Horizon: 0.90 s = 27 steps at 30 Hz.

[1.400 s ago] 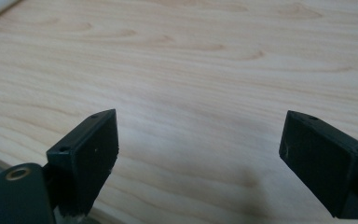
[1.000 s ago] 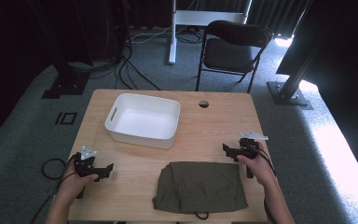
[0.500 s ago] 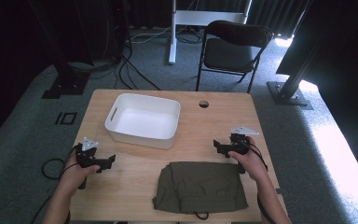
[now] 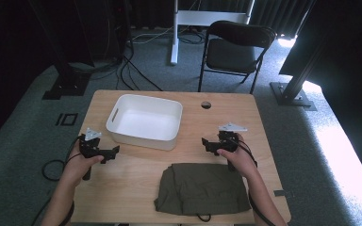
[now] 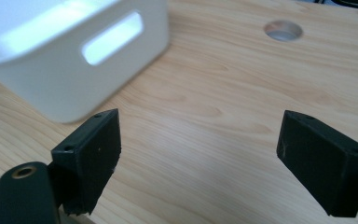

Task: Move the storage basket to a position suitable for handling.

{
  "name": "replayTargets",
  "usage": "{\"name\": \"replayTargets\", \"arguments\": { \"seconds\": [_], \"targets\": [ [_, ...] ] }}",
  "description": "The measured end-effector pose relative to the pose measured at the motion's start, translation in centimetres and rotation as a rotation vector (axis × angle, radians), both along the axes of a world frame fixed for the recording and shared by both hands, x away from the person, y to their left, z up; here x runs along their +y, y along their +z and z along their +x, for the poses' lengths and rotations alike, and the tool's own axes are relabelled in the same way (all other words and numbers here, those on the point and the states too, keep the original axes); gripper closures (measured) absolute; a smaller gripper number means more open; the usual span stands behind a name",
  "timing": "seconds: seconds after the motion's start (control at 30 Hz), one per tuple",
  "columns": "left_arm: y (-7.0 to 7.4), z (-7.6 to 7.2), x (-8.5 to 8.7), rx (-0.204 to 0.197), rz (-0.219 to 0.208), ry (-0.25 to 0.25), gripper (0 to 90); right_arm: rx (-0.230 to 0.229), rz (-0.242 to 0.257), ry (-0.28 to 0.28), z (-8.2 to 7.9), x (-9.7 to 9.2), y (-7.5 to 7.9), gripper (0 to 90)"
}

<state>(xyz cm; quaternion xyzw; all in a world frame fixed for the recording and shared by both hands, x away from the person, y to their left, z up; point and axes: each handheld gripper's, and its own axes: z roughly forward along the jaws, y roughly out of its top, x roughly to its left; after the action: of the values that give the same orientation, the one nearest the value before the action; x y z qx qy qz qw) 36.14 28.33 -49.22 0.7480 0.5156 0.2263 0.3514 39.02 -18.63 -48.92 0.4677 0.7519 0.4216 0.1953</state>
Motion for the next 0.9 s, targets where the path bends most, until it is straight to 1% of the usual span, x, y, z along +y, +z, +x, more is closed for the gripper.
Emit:
{"name": "replayTargets", "arguments": {
  "seconds": [0.07, 0.1, 0.13, 0.23, 0.27, 0.3, 0.37, 0.43, 0.57, 0.6, 0.67, 0.7, 0.73, 0.8, 0.83, 0.9],
  "targets": [
    [0.2, 0.2, 0.0, -0.005, -0.002, 0.000, 0.9, -0.003, 0.003, 0.004, 0.1, 0.4, 0.1, 13.4],
    [0.6, 0.6, -0.1, -0.010, -0.008, -0.002, 0.9, -0.004, 0.006, 0.009, 0.1, 0.7, 0.3, 13.4],
    [0.8, 0.7, -0.1, -0.014, -0.005, -0.004, 0.9, -0.008, 0.010, 0.019, 0.2, 1.4, 0.4, 13.4],
    [1.5, 1.3, -0.1, -0.025, -0.009, -0.009, 0.9, -0.010, 0.011, 0.035, 0.4, 2.6, 0.6, 13.4],
    [1.5, 1.3, -0.1, -0.025, -0.009, -0.009, 0.9, -0.010, 0.011, 0.035, 0.4, 2.6, 0.6, 13.4],
    [1.9, 1.7, -0.1, -0.030, -0.003, -0.007, 0.9, -0.009, 0.010, 0.041, 0.4, 3.0, 0.6, 13.4],
    [2.2, 2.1, -0.1, -0.037, -0.005, -0.005, 0.9, -0.011, 0.012, 0.061, 0.6, 4.2, 0.5, 13.4],
    [2.5, 2.7, 0.0, -0.046, -0.026, 0.003, 0.9, -0.010, 0.015, 0.069, 0.7, 4.9, 0.5, 13.4],
    [2.8, 3.7, 0.3, -0.063, -0.046, 0.022, 0.9, -0.019, 0.018, 0.080, 1.1, 6.2, 0.7, 13.4],
    [2.8, 3.9, 0.3, -0.061, -0.048, 0.030, 1.0, -0.020, 0.023, 0.079, 1.2, 6.4, 0.9, 13.4],
    [2.7, 4.5, 0.4, -0.056, -0.043, 0.035, 1.0, -0.025, 0.028, 0.078, 1.4, 6.8, 1.1, 13.4],
    [2.7, 4.7, 0.4, -0.061, -0.045, 0.047, 3.2, -0.027, 0.032, 0.077, 1.5, 7.1, 1.3, 13.4],
    [2.7, 5.0, 0.5, -0.070, -0.032, 0.056, 6.4, -0.027, 0.035, 0.076, 1.6, 7.2, 1.4, 13.4],
    [2.8, 5.5, 0.7, -0.068, -0.022, 0.070, 6.9, -0.024, 0.038, 0.075, 1.8, 7.7, 1.5, 13.4],
    [2.8, 5.8, 0.8, -0.073, -0.006, 0.070, 7.8, -0.026, 0.037, 0.076, 1.9, 7.9, 1.5, 13.4],
    [2.8, 6.1, 0.9, -0.094, -0.011, 0.090, 11.9, -0.029, 0.034, 0.074, 2.1, 8.4, 1.6, 14.0]
  ]
}}
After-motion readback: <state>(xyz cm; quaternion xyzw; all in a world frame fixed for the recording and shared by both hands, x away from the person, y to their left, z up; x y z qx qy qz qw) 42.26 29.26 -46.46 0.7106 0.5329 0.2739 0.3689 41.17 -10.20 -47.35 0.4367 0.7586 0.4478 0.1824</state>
